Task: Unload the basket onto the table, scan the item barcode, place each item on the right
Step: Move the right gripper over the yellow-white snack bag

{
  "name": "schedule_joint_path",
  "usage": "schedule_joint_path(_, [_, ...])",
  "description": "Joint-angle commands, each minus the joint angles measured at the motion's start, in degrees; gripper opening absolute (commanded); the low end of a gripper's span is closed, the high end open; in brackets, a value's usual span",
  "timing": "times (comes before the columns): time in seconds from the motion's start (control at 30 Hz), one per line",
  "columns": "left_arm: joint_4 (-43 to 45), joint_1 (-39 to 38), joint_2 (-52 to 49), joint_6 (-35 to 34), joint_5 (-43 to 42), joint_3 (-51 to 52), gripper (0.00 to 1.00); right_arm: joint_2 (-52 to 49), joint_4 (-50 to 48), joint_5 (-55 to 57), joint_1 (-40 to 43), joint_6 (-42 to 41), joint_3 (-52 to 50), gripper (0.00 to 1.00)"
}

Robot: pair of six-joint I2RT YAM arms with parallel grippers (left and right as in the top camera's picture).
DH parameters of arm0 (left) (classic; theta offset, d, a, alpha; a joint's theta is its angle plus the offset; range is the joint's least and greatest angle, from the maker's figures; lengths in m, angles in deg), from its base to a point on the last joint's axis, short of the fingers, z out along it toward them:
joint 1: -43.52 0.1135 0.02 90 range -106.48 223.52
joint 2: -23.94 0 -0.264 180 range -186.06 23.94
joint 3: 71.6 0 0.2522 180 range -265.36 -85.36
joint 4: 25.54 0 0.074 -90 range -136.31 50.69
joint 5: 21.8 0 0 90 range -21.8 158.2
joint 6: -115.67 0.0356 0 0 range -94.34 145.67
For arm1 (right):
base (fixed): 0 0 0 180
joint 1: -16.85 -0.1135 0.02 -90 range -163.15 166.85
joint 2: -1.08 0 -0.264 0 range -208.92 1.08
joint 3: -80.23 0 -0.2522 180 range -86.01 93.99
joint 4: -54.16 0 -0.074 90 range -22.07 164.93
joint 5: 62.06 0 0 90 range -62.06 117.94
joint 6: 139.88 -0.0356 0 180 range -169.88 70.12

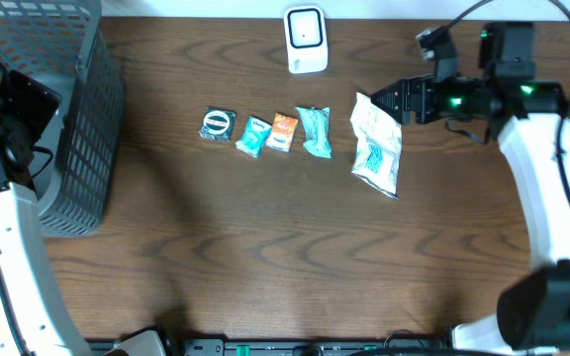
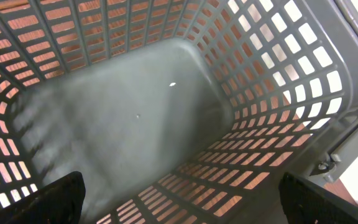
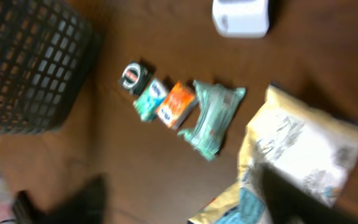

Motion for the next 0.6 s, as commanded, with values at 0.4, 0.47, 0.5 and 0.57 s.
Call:
schedule_joint_path(0.4, [0.0,0.2,0.0,-0.3,0.5,-0.3,0.98,-19.1,11.0,16.1,-3.5,-14.1,1.3,0.18])
schedule_joint_path(0.47, [0.0,0.2,0.0,-0.3,0.5,-0.3,0.98,-21.8,11.2,15.8,-5.3,-14.1,1.3,0.16])
schedule_joint_path(0.5, [0.0,0.2,0.0,-0.3,0.5,-0.3,0.98,-22.7,11.3,15.8,-5.9,-14.1,1.3,0.11])
schedule_joint_path(0.57, [0.0,0.2,0.0,-0.3,0.5,-0.3,0.98,-25.4,11.7,15.8,-8.0,-14.1,1.3,0.04])
